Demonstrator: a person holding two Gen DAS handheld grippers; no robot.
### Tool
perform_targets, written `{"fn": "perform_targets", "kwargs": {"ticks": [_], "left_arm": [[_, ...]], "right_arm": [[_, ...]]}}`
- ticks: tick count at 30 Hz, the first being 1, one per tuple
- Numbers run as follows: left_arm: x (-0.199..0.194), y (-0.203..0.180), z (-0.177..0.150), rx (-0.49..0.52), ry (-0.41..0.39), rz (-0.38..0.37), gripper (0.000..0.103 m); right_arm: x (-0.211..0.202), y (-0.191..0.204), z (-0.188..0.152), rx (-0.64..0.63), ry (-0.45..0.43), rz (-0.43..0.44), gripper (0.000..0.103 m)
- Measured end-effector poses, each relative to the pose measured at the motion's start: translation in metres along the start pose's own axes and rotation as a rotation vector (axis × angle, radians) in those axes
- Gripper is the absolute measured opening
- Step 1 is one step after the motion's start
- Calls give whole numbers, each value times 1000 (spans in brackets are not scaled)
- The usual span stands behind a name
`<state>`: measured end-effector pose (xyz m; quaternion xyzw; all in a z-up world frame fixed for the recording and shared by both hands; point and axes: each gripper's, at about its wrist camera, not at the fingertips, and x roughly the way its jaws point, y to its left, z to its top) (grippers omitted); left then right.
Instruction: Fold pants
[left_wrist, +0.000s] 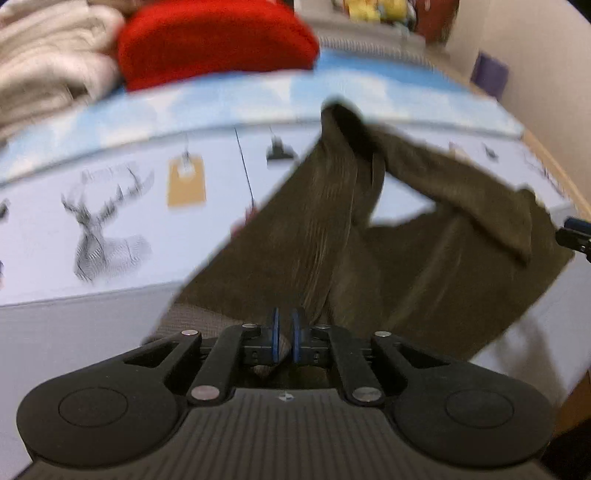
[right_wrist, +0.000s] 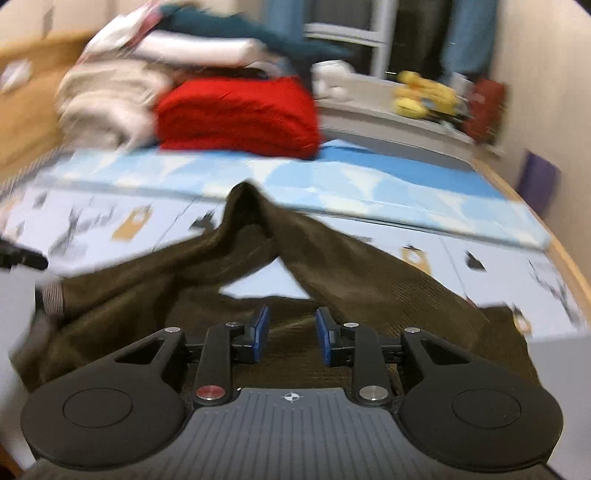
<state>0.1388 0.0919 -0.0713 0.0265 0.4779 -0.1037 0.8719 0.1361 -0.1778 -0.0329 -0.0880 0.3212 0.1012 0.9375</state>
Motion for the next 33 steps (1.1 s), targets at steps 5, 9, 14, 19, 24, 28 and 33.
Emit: {"fn": "perform_targets", "kwargs": {"ticks": [5, 9, 14, 19, 24, 28, 33], "left_arm": [[35, -12, -1, 173, 69, 45, 69], [61, -32, -6, 349, 111, 124, 69], [70, -20, 3, 415, 95, 216, 19], [47, 41, 45, 159, -77, 298, 16], [34, 115, 66, -199, -226, 446, 22], [19, 144, 55, -369, -198, 281, 47], [46, 155, 24, -435, 82, 126, 72]], "right_arm": [[27, 50, -2, -190, 50, 160, 46], [41, 94, -3, -352, 54, 288, 53], [65, 127, -1, -438, 108, 377, 56], [81, 141, -6, -502, 142, 425, 57], [85, 145, -10, -533, 163, 461, 57], [82, 155, -16, -582, 184, 508, 57], [79, 170, -26, -668, 214, 550, 62]]}}
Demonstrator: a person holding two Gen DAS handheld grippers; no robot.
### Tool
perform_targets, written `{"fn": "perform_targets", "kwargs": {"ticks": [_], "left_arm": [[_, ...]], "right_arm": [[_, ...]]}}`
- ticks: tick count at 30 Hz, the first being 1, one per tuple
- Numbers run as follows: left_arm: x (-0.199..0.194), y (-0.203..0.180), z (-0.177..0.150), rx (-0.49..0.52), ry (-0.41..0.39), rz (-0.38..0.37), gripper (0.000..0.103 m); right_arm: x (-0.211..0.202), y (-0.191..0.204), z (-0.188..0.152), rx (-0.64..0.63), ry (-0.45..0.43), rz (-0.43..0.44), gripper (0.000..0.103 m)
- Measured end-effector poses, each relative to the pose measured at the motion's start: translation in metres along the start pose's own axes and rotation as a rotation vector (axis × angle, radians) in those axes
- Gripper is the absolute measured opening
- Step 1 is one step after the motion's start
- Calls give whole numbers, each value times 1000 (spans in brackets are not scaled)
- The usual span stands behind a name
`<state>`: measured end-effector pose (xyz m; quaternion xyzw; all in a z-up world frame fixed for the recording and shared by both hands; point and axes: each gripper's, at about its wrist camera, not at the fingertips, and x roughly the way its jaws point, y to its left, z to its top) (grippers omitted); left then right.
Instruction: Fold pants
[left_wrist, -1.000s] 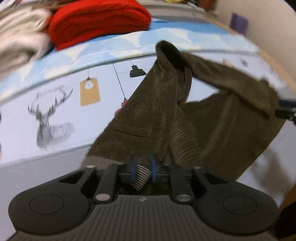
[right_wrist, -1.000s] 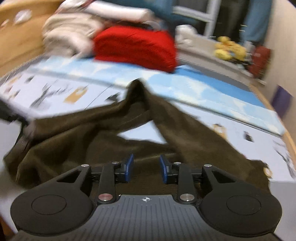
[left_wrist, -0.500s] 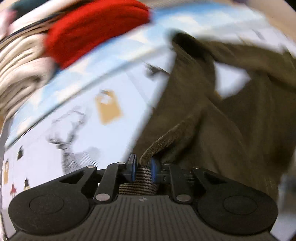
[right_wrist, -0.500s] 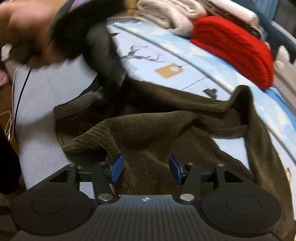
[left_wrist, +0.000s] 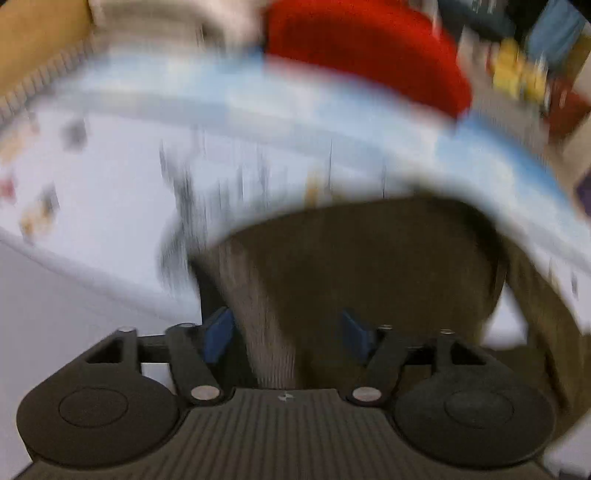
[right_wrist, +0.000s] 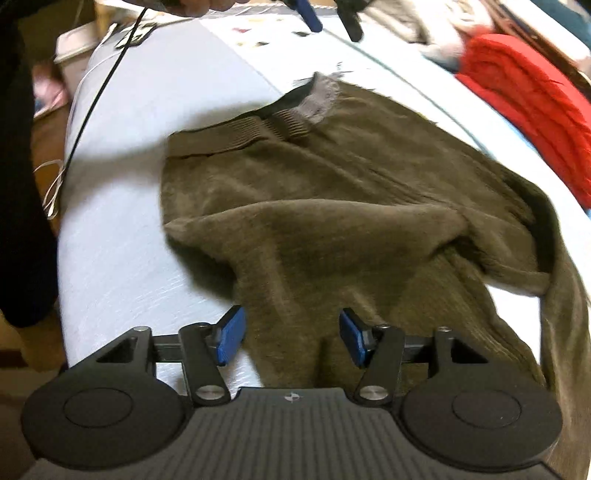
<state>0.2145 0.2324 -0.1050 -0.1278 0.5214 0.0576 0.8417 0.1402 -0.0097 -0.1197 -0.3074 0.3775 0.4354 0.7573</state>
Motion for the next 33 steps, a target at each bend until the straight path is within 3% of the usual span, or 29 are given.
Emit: {"fn": "perform_targets", "kwargs": {"ticks": [1, 3, 8, 10, 11, 13, 16, 18, 19, 21, 24, 26, 29, 31, 33], "left_arm": [[15, 3, -8, 16, 96, 25, 72], [33, 10, -23, 53, 189, 72, 72], [51, 27, -46, 64, 285, -29, 69], [49, 28, -53, 85, 275, -53, 54], [46, 27, -55, 106, 259, -53, 50], [36, 25, -60, 163, 225, -32, 22], [9, 22, -60, 226, 116, 60, 12], [-14, 25, -56, 271, 6, 194, 12], [-22, 33, -54, 247, -9, 208, 12], [-26, 51, -56, 203, 29, 194, 12], [-21, 54, -68, 275, 84, 250, 14], [-19, 53, -69, 272, 113, 245, 16], [-25, 59, -70, 198, 129, 220, 23], [-26, 69, -59, 113, 133, 169, 50], [-13, 72, -55, 55, 141, 148, 52]], "right_arm": [[3, 5, 0, -17, 6, -1, 63], [8, 14, 0, -62, 27, -3, 63], [34, 29, -6, -169, 133, -75, 59], [38, 32, -7, -193, 155, -94, 53], [36, 32, -5, -186, 146, -88, 36], [34, 30, 0, -152, 131, -101, 20], [27, 28, -1, -132, 115, -79, 12], [22, 33, -4, -151, 107, -40, 12], [16, 38, -6, -160, 86, -10, 12], [4, 44, -9, -146, 52, 44, 16], [-13, 41, -15, -61, 41, 131, 28], [-30, 29, -24, -25, -8, 78, 47], [-61, -25, -48, 190, -79, -42, 49], [-86, -72, -79, 409, -131, -162, 54], [-112, -112, -120, 628, -170, -298, 60]]}}
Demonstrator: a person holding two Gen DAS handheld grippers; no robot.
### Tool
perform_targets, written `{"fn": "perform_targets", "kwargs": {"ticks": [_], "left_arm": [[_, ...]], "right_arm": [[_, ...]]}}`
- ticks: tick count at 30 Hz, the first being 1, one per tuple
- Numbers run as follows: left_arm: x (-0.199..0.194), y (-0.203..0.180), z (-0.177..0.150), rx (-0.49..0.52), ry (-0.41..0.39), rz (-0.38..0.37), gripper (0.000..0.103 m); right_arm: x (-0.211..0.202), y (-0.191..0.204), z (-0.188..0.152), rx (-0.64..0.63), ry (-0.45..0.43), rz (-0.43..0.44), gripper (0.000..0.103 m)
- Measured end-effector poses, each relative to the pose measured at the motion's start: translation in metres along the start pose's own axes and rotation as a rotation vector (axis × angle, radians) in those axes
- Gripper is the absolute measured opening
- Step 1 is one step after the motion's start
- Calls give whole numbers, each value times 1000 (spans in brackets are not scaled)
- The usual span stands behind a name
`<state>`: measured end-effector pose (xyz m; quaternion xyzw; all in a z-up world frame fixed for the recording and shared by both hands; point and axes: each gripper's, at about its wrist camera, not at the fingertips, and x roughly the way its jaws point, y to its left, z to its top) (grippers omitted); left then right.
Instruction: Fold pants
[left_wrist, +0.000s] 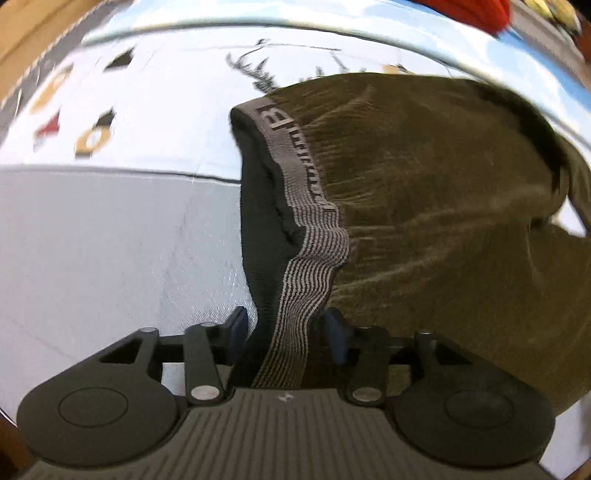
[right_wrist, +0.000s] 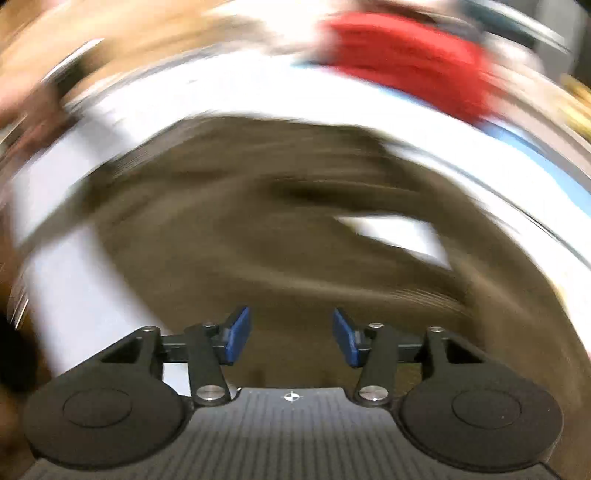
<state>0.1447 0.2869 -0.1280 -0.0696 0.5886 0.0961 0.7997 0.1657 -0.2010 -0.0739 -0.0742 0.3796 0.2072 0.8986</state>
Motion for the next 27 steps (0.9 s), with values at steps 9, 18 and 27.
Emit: {"fn": "perform_targets", "kwargs": {"ticks": [9, 18, 27], "left_arm": [[21, 1, -3, -2, 61, -56, 62], [34, -8, -7, 46, 67, -5, 63], [28, -15, -10, 80, 27, 31, 34]], "right_arm": [[-49, -274, -136, 994, 8, -484, 61], [-36, -323, -180, 1143, 24, -473, 62], [-50, -322, -141, 1176, -30, -554, 9]]}}
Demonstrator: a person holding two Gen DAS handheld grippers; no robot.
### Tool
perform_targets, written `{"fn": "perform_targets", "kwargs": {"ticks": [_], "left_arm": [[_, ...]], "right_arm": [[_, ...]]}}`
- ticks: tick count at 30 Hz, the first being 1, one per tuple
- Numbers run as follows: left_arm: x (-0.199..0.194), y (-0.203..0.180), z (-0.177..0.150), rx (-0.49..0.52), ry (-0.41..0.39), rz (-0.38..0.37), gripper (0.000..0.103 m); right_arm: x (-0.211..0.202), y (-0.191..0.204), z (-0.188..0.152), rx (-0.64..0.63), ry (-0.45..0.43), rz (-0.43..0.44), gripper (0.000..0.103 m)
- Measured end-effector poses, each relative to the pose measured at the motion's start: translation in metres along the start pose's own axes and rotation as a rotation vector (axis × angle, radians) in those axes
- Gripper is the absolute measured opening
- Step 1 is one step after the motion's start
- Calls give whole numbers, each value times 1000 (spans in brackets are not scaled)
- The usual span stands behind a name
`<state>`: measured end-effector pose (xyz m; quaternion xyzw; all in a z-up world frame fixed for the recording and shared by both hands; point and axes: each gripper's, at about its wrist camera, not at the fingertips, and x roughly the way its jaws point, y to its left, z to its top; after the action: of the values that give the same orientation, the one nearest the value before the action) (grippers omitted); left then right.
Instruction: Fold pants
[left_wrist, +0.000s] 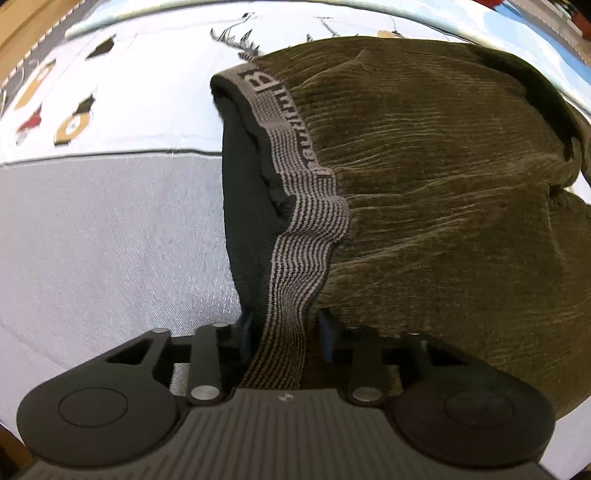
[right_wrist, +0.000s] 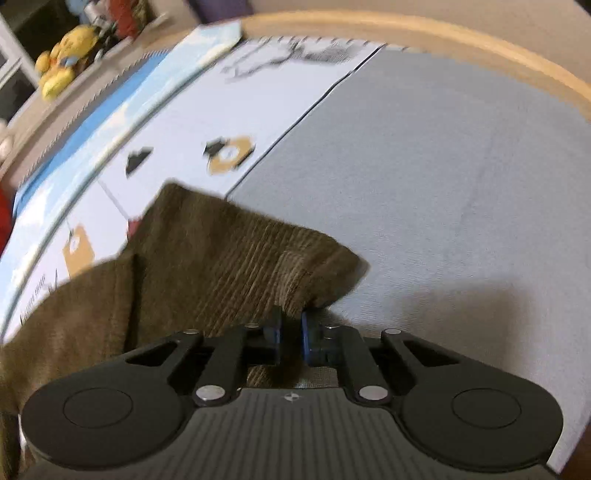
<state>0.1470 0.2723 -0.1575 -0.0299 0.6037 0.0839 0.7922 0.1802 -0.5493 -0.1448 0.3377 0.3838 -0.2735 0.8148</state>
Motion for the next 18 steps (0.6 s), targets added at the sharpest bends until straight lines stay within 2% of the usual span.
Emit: {"fn": "perform_targets", "kwargs": {"ticks": [2, 3, 4, 9, 12, 15, 18], "left_arm": [[-7, -1, -1, 6, -12, 0, 30], [-11, -1, -1, 10, -21, -1, 24], [-16, 0, -3, 21, -33, 20, 12], [-40, 16, -15, 16, -83, -41, 10], [-42, 19, -26, 46, -68, -71, 10], [-46, 22, -35, 65, -60, -82, 10], [-51, 24, -40, 90, -68, -55, 9]], "right_arm": [[-18, 3, -1, -23, -34, -25, 8], [-26, 2, -2, -24, -40, -34, 8], [-31, 1, -3, -23, -43, -41, 7], [-64, -26, -12, -17, -26, -92, 7], [-80, -43, -23, -36, -15, -137, 7], [-88, -70, -31, -4, 30, -180, 7], [-87, -92, -42, 19, 118, -226, 6]]}}
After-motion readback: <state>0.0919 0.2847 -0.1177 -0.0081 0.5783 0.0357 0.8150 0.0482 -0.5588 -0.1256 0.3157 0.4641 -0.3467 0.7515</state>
